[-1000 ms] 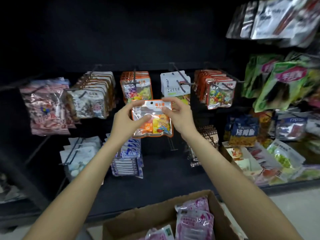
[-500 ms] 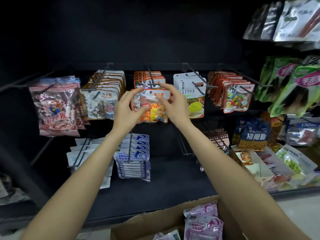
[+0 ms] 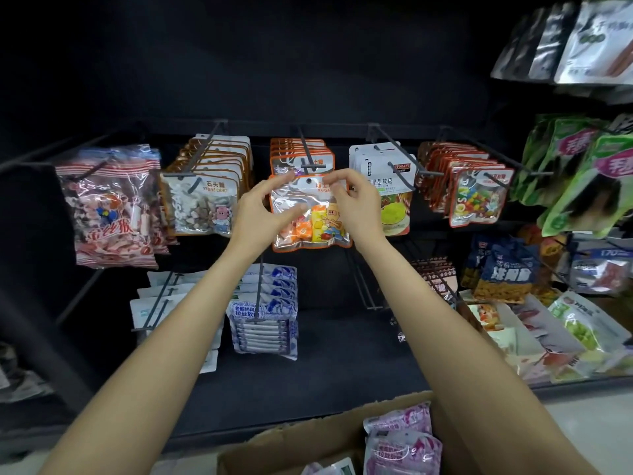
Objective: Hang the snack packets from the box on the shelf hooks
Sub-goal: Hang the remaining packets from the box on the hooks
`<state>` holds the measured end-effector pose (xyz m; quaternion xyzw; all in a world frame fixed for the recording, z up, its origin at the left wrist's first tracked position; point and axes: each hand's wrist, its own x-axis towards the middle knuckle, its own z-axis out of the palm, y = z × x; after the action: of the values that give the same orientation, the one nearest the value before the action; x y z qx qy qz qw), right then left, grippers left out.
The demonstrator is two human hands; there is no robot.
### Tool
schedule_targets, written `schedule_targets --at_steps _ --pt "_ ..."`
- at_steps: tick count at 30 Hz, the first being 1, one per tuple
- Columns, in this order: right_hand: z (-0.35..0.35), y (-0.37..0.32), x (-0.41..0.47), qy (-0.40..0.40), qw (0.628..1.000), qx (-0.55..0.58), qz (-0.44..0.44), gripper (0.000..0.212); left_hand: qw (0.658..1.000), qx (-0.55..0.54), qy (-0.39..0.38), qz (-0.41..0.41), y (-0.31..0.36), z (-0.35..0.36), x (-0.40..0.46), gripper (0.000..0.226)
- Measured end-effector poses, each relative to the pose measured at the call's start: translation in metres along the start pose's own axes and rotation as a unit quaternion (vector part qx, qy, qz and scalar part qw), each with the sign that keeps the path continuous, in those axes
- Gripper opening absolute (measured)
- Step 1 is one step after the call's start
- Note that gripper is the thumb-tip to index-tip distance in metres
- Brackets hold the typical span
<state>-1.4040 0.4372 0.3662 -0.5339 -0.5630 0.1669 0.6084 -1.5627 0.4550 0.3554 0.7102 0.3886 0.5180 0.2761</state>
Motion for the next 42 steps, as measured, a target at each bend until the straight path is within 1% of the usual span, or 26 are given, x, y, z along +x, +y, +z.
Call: schedule_targets --at_steps 5,9,12,16,18,23,27,30,32,35,39,40,42 --pt "-0.001 -0.005 -0.001 -0.010 1.000 0.008 0.020 0.020 0.997 -0.060 -0.008 -0.041 -0.006 -0.002 0.001 0.051" --pt "0.000 -0.002 -0.001 -0.020 0.999 0.015 0.020 0.023 0.996 -0.073 -0.004 -0.042 -0.005 -0.005 -0.001 0.050" --pt "0.003 -0.002 0.001 -0.017 1.000 -0.003 0.011 0.024 0.996 -0.080 0.000 -0.046 -0.005 -0.006 0.000 0.045" --pt "0.003 -0.006 0.004 -0.013 1.000 -0.014 0.022 0.025 0.986 -0.140 -0.006 -0.094 -0.005 -0.005 0.001 0.046" --pt "0.002 -0.007 0.004 -0.007 0.999 -0.021 0.025 0.025 0.983 -0.152 -0.010 -0.104 -0.003 -0.004 0.001 0.048" --pt "-0.001 -0.006 0.001 0.026 0.999 -0.019 0.031 0.027 0.992 -0.102 -0.015 -0.075 0.003 0.000 0.003 0.051" --pt "0.003 -0.005 0.000 0.014 0.999 -0.033 0.013 0.027 0.995 -0.080 -0.016 -0.059 -0.001 -0.004 0.002 0.052" --pt "0.005 -0.006 0.002 0.002 0.997 -0.076 -0.014 0.027 0.996 -0.071 -0.005 -0.057 -0.004 -0.007 0.001 0.052" --pt "0.004 -0.004 0.003 0.015 0.996 -0.086 -0.020 0.026 0.998 -0.053 -0.008 -0.042 -0.001 -0.006 0.004 0.053" --pt "0.001 0.001 0.003 0.030 0.996 -0.083 -0.005 0.026 1.000 0.000 -0.010 -0.023 0.003 0.000 0.011 0.054" --pt "0.004 0.005 -0.001 0.005 0.993 -0.114 -0.014 0.029 1.000 0.004 -0.010 -0.021 -0.009 -0.001 0.011 0.053" --pt "0.005 0.006 -0.003 -0.009 0.991 -0.131 -0.024 0.033 1.000 0.011 -0.008 -0.016 -0.013 -0.002 0.011 0.053" --pt "0.008 0.010 -0.006 -0.045 0.982 -0.178 -0.051 0.048 0.998 0.066 0.001 0.008 -0.020 -0.002 0.014 0.055"
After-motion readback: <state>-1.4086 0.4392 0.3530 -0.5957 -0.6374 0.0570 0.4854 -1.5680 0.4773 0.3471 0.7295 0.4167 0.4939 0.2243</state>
